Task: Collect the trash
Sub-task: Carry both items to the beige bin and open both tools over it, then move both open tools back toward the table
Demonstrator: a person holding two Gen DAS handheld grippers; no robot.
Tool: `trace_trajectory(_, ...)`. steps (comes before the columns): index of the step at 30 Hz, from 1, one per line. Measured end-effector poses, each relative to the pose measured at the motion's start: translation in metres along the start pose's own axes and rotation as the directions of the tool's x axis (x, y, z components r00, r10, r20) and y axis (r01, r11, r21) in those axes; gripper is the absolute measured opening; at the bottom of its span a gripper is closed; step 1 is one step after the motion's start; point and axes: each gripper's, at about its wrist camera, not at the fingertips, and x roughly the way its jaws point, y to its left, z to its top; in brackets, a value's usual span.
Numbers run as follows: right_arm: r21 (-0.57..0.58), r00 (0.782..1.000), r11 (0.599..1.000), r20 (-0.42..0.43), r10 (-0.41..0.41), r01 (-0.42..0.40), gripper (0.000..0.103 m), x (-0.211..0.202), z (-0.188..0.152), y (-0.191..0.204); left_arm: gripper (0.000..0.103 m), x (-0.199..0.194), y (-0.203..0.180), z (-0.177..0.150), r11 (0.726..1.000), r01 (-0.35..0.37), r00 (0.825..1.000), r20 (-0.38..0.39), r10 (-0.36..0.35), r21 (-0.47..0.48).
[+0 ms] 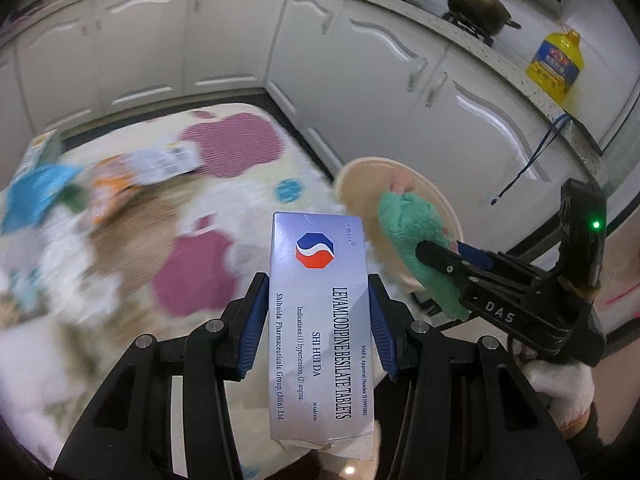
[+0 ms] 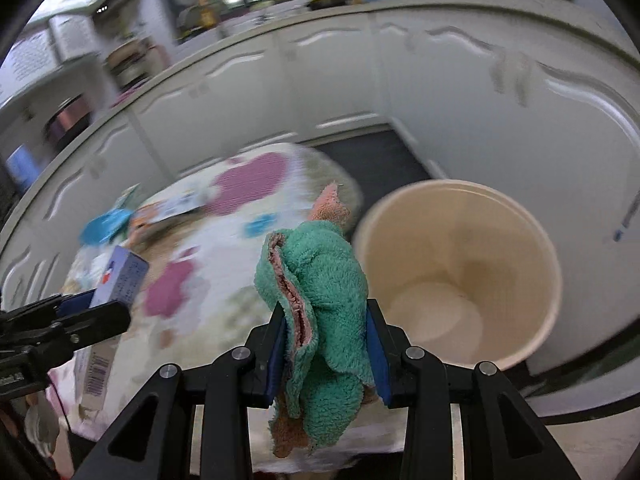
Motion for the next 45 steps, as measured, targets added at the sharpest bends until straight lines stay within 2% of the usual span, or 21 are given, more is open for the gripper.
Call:
trace_trajectory(4,0.072,0.997,0.994,-0.001,-0.077,0.077,0.035,0.008,0.011,-0.044,0.046,0.035,-0.025,0.028,1.000,0.021,1.000,-0.012,-0.021,0.018)
trace_trajectory(8,0.118,0.992,0.985,-0.006,-0.125,0.125,0.036,0.017,0.023,-0.074,0.047,0.068,-0.039,0.053,0.998,0.053,0.998,-0.026,-0.054,-0.013)
trace_trajectory(11,0.153,0.992,0.981,0.013,-0.124,0.121,0.048,0.019,0.027,-0.086,0.047,0.091,-0.047,0.068,0.996,0.078,0.997,-0.022,-0.079,-0.039)
trace_trajectory(14,0.166,0.990,0.977,0.025,-0.140,0.134,0.050,0.018,0.028,-0.090,0.050,0.112,-0.048,0.079,0.984,0.155,0.987,-0.026,-0.158,-0.085)
trace_trajectory(16,0.171,0.990,0.976,0.027,-0.138,0.132,0.052,0.016,0.024,-0.092,0.064,0.123,-0.049,0.083,0.971,0.208,0.976,-0.035,-0.214,-0.121)
trace_trajectory(23,0.194,0.992,0.973,0.009,-0.127,0.123,0.053,0.015,0.015,-0.095,0.064,0.125,-0.048,0.079,0.965,0.231,0.971,-0.035,-0.237,-0.123)
trace_trajectory(27,0.190,0.994,0.976,0.014,-0.112,0.107,0.053,0.014,0.015,-0.087,0.064,0.107,-0.040,0.073,0.970,0.221,0.974,-0.019,-0.224,-0.104)
trace_trajectory(31,0.154,0.996,0.985,0.023,-0.086,0.082,0.054,0.013,0.014,-0.068,0.064,0.081,-0.028,0.061,0.986,0.149,0.989,0.010,-0.149,-0.077)
trace_trajectory(33,0.131,0.996,0.988,0.029,-0.081,0.077,0.062,0.013,0.013,-0.055,0.064,0.071,-0.020,0.054,0.991,0.109,0.994,0.021,-0.108,-0.076)
trace_trajectory(35,0.112,0.996,0.991,0.041,-0.081,0.076,0.062,0.012,0.013,-0.045,0.064,0.059,-0.013,0.048,0.995,0.055,0.998,0.034,-0.053,-0.077)
trace_trajectory(40,0.070,0.996,0.996,0.061,-0.059,0.055,0.062,0.006,0.013,-0.017,0.064,0.036,0.001,0.031,0.998,-0.033,0.996,0.083,0.038,-0.062)
trace_trajectory(45,0.049,0.996,0.998,0.083,-0.036,0.032,0.067,0.001,0.015,0.007,0.064,0.018,0.015,0.016,0.995,-0.084,0.989,0.118,0.091,-0.062)
